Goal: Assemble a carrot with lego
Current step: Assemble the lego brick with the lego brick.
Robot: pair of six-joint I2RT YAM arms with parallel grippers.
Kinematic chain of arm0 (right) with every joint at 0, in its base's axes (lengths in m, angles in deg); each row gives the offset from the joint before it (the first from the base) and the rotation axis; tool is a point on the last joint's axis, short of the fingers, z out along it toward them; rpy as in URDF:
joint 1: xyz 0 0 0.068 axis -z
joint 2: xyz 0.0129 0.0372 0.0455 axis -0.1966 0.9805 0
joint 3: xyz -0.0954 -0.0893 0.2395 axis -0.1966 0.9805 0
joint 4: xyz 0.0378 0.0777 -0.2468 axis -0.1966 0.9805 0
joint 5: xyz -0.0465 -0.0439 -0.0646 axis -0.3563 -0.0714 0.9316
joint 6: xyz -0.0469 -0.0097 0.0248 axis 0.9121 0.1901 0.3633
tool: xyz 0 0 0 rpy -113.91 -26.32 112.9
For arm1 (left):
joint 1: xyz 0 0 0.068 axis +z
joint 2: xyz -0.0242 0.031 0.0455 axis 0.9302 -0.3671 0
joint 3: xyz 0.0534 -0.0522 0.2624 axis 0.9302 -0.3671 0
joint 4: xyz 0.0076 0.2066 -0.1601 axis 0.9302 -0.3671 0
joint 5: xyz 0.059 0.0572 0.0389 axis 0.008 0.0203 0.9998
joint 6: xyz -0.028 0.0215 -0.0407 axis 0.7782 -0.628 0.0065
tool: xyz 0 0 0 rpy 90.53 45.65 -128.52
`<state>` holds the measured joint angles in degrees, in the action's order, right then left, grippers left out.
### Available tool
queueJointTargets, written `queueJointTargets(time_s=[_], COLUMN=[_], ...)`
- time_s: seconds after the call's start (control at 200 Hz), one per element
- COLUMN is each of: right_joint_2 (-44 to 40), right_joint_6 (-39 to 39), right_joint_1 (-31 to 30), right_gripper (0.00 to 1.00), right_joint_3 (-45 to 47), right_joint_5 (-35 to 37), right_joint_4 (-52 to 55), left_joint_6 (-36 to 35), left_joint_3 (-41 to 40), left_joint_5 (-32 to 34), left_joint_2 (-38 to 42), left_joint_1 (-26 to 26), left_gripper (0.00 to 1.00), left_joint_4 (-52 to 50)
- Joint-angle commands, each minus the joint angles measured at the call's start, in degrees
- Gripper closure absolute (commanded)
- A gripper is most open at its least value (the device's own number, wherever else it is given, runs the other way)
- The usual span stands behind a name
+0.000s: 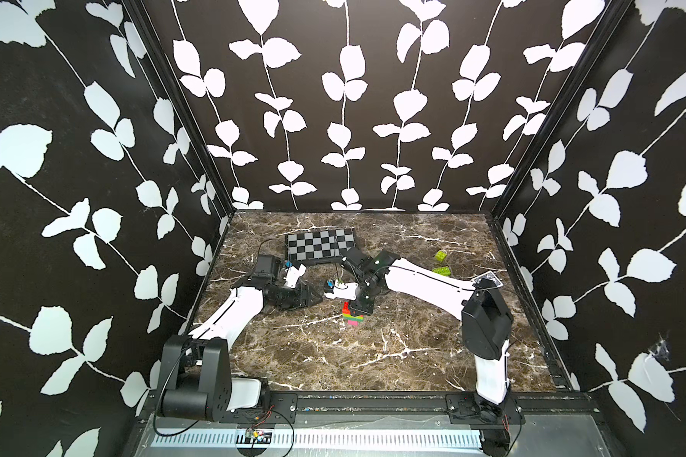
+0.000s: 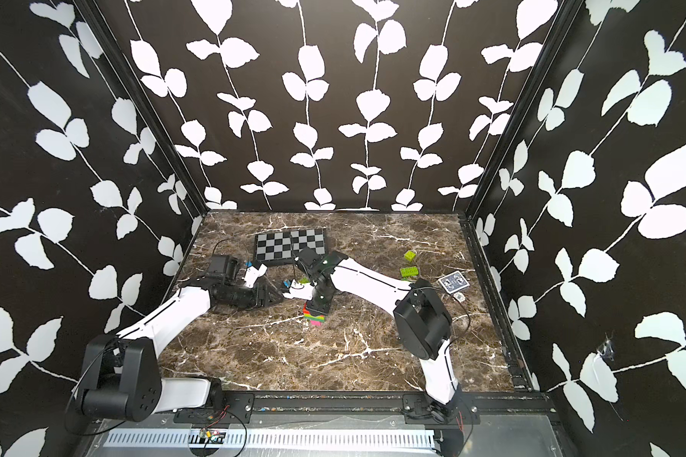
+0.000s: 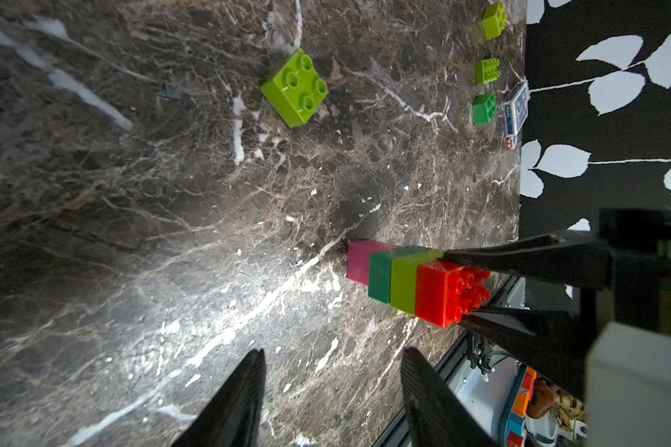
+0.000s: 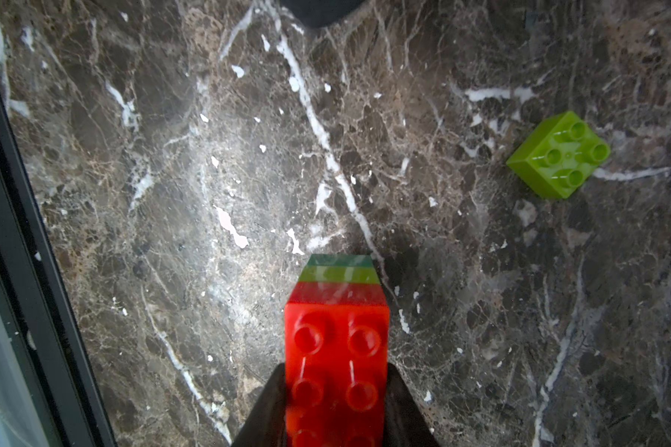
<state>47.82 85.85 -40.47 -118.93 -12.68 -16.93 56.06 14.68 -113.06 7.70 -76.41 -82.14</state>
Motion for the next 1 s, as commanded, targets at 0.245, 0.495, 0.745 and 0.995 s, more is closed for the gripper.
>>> queueJointTargets(time_s=[0.245, 0.495, 0.745, 0.995], right_joint_2=[0.2, -1.9, -9.6, -20.7], right_joint_6=[2.3, 2.5, -0.3, -9.3], right_joint_1=[1.2, 1.4, 3.5, 12.4], right_gripper=[0.75, 0.49, 0.22, 0.17], right_joint_3=[4.6, 1.2, 3.7, 14.4], right_joint_5=[-0.2, -2.2, -9.8, -23.2], right_joint_4=[-6.5, -5.9, -8.0, -17.5], left_joint_6=[-0.2, -0.4, -3.1, -14.7], left_joint_3=[1.1, 3.3, 9.5, 16.0], left_joint_5=[1.7, 3.6, 15.0, 24.5], left_joint_2=[2.4, 1.4, -5.0, -16.5], left_joint_1=[-0.6, -1.4, -6.6, -12.0], left_gripper=[0.42, 0.41, 0.39, 0.33], left_joint_4=[-2.2, -2.0, -1.0, 1.7])
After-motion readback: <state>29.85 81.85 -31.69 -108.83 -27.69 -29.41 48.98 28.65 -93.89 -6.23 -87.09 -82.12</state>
